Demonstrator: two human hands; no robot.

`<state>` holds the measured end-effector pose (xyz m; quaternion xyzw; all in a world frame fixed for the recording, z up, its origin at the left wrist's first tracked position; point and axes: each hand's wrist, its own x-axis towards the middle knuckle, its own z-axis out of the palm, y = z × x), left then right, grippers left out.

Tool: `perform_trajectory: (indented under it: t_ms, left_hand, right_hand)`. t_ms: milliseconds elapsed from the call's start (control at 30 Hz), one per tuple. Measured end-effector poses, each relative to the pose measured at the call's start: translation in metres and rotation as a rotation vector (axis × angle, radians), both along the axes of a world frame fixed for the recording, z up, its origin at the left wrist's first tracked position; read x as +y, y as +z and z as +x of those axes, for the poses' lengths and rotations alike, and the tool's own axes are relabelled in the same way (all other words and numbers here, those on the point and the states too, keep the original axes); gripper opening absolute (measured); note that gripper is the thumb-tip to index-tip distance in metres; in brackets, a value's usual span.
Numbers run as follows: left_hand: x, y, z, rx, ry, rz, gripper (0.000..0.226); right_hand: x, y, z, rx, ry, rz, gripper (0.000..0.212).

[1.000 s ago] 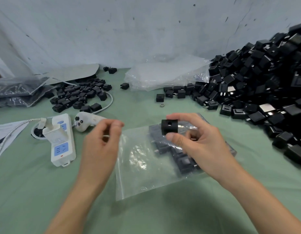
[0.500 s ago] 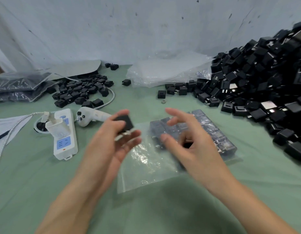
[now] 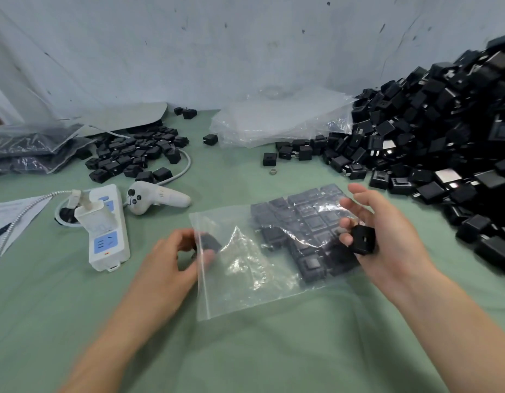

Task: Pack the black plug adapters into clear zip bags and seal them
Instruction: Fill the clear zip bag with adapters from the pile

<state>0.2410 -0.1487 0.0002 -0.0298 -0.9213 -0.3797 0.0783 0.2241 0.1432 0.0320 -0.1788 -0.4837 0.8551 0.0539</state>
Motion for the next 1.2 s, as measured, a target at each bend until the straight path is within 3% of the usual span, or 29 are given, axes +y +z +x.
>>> perform_trajectory:
  t_ms: [300,533,600,733,800,933,1067,1200]
  left_hand:
    - [-0.010,-0.007,0.000,0.017,-0.221,-0.166,0.046]
    - [-0.001,0.005,-0.011,0.104,-0.314,-0.333,0.025]
    - [0.004,0.005,-0.016,0.105,-0.381,-0.345,0.026]
    - [0.012,-0.002,-0.023,0.094,-0.438,-0.393,0.032]
    - [0.017,-0.003,-0.027,0.048,-0.437,-0.357,0.036]
    - [0.029,-0.008,-0.035,-0.040,-0.473,-0.179,0.032]
    - [0.040,-0.007,-0.037,-0.090,-0.420,-0.103,0.050]
    - [0.050,-0.003,-0.038,0.142,-0.473,-0.234,0.037]
  right_hand:
    - [0.000,0.001,0.001,0.027,-0.010,0.062,0.022]
    - [-0.002,0.000,-0.002,0.024,-0.028,0.159,0.022]
    - [-0.002,-0.003,-0.001,0.064,-0.054,0.322,0.022]
    - [0.003,-0.014,0.005,0.389,-0.115,1.236,0.027]
    - [0.003,-0.017,0.008,0.475,-0.086,1.521,0.030]
    - [-0.001,-0.020,0.010,0.427,0.018,1.737,0.026]
    - [0.000,-0.020,0.009,0.400,0.065,1.756,0.026]
    - [0.000,-0.017,0.007,0.384,0.059,1.703,0.026]
